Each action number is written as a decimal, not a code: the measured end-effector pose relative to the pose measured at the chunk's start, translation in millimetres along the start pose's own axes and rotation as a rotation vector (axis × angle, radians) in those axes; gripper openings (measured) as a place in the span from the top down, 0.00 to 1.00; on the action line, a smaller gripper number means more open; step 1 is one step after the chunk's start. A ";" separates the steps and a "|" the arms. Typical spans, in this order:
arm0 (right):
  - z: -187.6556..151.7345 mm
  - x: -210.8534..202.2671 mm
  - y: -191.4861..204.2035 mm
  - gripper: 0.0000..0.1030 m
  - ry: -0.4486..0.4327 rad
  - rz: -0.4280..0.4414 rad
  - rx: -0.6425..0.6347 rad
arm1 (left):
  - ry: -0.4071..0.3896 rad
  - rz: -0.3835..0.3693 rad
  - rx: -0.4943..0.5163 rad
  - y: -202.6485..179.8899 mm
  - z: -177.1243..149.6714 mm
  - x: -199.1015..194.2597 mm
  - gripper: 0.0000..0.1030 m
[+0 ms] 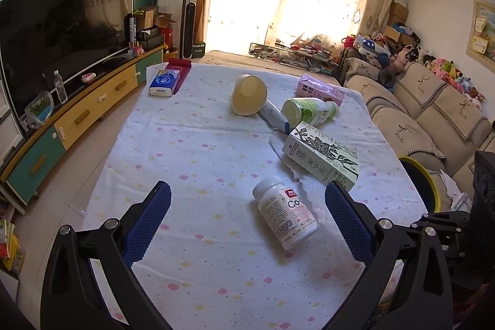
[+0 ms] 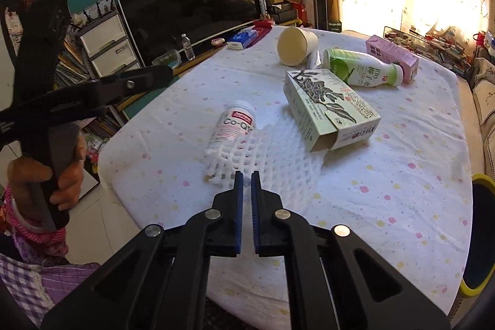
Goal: Collect trash
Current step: 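Lift the foam net off the table with the right gripper, then carry the foam net over the bin and open the right gripper, then move the left gripper down around the white red-labelled supplement bottle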
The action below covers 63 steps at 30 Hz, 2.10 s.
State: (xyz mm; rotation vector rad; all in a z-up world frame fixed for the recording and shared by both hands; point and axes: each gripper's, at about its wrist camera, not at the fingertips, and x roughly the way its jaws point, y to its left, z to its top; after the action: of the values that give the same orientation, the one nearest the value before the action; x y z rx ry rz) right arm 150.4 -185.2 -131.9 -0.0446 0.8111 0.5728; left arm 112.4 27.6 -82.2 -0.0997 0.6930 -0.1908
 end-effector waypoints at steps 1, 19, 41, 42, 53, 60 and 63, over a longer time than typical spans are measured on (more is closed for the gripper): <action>1.0 -5.6 1.6 0.95 -0.012 0.006 -0.003 | -0.001 0.002 0.000 -0.2 -0.1 0.1 0.05; 19.9 -104.6 -19.6 0.95 -0.238 -0.017 0.045 | -0.011 0.003 0.015 -6.3 -0.9 -3.7 0.05; -32.5 -154.7 -172.2 0.95 -0.280 -0.435 0.365 | 0.031 -0.007 0.070 -37.6 -2.3 15.2 0.05; -37.2 -153.8 -181.8 0.95 -0.272 -0.451 0.384 | 0.033 -0.008 0.074 -39.4 -2.1 16.6 0.05; -86.8 -104.9 -291.7 0.95 -0.127 -0.582 0.565 | 0.067 -0.018 0.107 -60.4 -1.1 34.0 0.05; -103.7 -65.2 -327.1 0.91 -0.034 -0.653 0.588 | 0.087 -0.017 0.117 -66.1 -1.8 43.4 0.05; -106.9 -60.0 -331.4 0.88 -0.032 -0.663 0.591 | 0.093 -0.015 0.117 -66.9 -1.7 46.0 0.05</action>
State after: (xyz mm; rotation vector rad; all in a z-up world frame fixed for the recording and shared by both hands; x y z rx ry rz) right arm 211.4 -521.1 -222.9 0.2309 0.8492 -0.2997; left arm 136.5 -47.4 -102.0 0.0160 0.7720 -0.2514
